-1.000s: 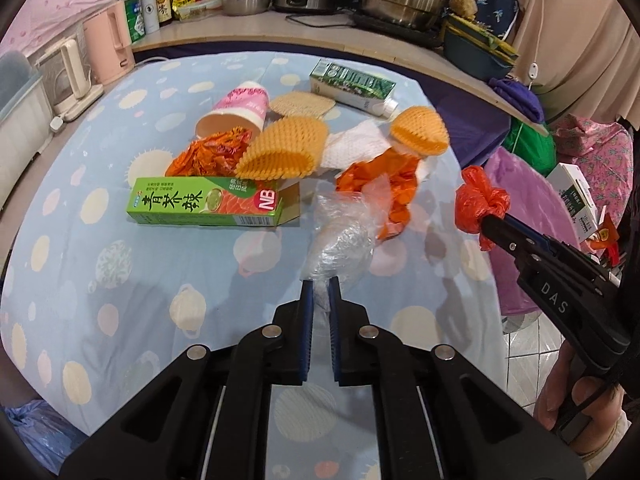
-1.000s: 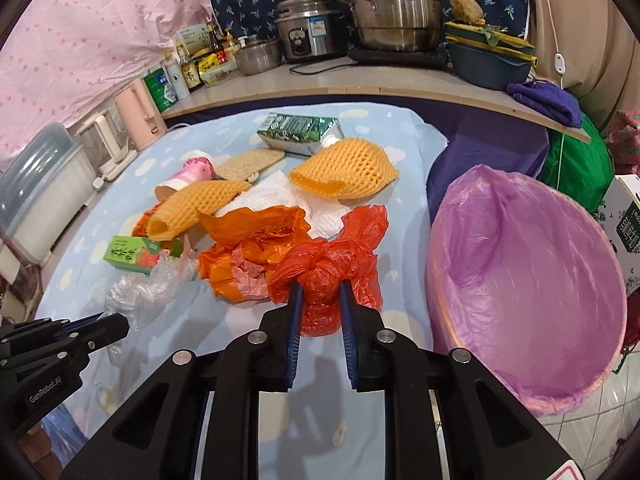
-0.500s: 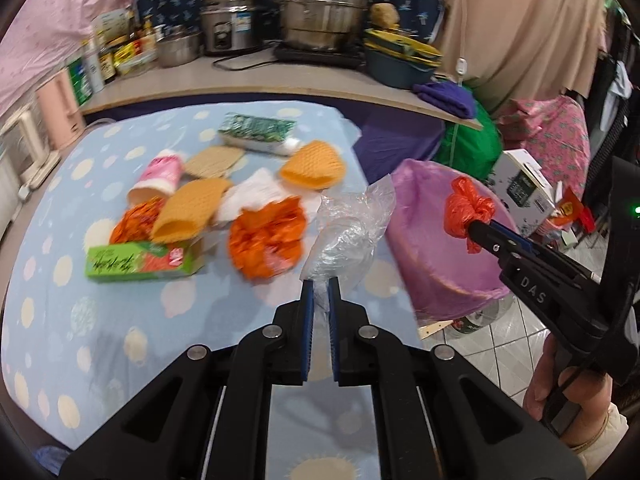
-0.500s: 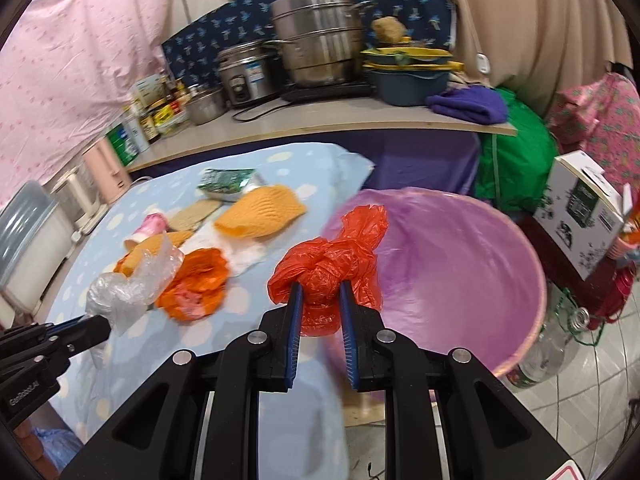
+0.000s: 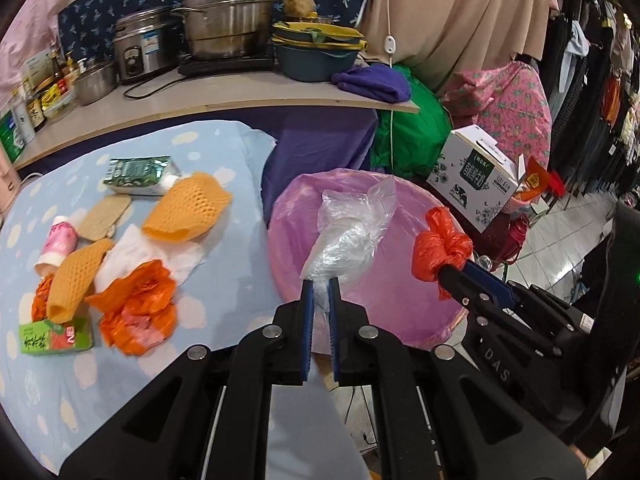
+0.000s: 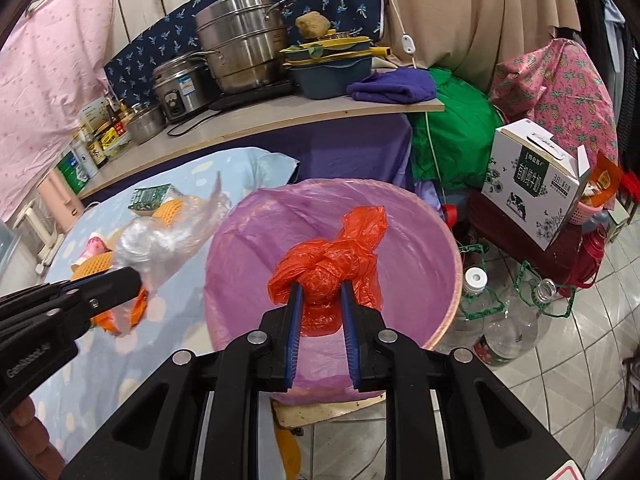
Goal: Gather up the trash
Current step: 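Carry both bags over the pink bin and open both grippers to drop them, then move both tools back to the table and grasp the orange bag with the left gripper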
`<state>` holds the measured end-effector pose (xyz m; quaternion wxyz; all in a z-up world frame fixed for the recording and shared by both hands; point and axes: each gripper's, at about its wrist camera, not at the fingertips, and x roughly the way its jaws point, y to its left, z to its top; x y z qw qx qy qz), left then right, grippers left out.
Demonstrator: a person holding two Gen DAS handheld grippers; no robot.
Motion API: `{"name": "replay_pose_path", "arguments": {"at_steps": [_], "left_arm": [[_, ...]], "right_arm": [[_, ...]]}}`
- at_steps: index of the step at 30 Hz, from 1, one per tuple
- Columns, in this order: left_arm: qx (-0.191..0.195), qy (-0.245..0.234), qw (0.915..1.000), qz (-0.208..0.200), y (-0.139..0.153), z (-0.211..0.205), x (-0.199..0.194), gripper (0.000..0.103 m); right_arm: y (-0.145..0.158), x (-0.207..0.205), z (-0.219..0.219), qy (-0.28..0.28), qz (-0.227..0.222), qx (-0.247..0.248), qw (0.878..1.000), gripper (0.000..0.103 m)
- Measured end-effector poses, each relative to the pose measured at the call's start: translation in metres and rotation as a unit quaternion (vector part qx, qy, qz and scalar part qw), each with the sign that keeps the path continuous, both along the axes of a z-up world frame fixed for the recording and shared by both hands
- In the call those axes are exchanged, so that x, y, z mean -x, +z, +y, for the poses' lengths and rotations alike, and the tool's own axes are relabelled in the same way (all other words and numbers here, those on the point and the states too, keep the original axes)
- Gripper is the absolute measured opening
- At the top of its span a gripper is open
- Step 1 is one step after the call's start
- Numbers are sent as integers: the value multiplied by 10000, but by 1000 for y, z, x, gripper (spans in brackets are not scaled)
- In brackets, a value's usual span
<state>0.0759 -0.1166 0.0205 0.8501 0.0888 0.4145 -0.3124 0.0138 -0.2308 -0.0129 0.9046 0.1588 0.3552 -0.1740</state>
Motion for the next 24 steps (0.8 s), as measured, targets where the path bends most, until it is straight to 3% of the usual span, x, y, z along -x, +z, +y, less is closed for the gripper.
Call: {"name": "replay_pose_path", "arguments": {"at_steps": [5, 7, 8, 9, 11, 24], "left_arm": [[-115, -82, 9999, 11, -8, -22, -3, 7], [-82, -148, 9998, 84, -11, -28, -5, 9], [-80, -128, 9998, 95, -12, -30, -6, 15], [-108, -109, 9998, 88, -14, -32, -7, 31], [-145, -33, 9999, 11, -14, -33, -9, 44], [-108, 171, 9998, 31, -11, -20, -11, 46]], "right_arm": [[-5, -3, -10, -101, 19, -108, 9999, 22], [-6, -4, -12, -120, 18, -118, 9999, 30], [-6, -4, -14, -126, 8, -135, 9998, 34], [-6, -4, -16, -158, -6, -121, 9998, 38], [-4, -3, -17, -209, -32, -80, 9997, 40], [3, -1, -13, -193, -131, -49, 9997, 45]]}}
